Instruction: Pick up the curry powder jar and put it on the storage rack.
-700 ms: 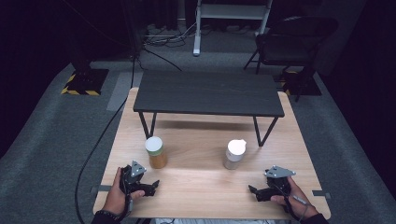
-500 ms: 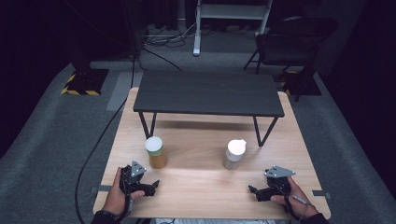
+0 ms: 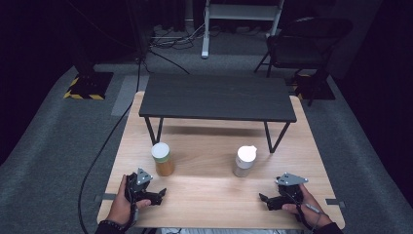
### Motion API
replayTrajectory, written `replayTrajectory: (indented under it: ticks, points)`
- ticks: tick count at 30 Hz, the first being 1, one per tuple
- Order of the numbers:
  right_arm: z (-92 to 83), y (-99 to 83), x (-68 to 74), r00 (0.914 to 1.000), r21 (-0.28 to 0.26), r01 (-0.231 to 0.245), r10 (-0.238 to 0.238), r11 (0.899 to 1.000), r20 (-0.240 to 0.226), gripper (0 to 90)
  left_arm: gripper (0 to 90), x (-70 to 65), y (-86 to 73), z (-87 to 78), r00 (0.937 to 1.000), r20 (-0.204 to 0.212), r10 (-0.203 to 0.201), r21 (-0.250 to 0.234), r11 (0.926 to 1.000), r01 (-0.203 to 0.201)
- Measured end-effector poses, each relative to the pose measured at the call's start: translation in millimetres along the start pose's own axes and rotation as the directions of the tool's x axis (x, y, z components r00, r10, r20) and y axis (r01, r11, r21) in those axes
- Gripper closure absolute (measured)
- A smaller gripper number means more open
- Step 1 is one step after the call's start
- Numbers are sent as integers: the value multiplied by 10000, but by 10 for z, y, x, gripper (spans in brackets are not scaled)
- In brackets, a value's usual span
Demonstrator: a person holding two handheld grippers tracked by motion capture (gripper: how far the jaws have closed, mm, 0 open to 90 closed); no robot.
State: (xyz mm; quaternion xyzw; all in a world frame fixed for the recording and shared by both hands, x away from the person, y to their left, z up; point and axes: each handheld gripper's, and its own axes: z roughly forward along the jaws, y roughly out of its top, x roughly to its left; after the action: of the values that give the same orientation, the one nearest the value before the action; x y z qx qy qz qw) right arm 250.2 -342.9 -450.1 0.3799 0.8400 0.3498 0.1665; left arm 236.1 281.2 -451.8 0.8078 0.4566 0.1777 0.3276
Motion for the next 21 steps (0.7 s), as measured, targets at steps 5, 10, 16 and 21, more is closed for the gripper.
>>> replayTrajectory:
  ticks: [5, 10, 16, 21]
  points:
    - [0, 0, 0, 10000, 1, -2, 2, 10000, 0, 1, 4, -5, 0, -1, 10000, -20, -22, 3, 10000, 22]
    - [0, 0, 0, 10000, 0, 3, -3, 10000, 0, 1, 4, -13, 11, -3, 9999, -90, -141, 57, 9999, 142]
    - [0, 0, 1, 10000, 0, 3, -3, 10000, 4, 1, 16, -44, 46, -4, 9993, -291, -249, 137, 9996, 253]
    - [0, 0, -3, 10000, -3, 14, -14, 10000, -10, 1, 17, -65, 39, -34, 9986, -413, -330, -168, 9993, 324]
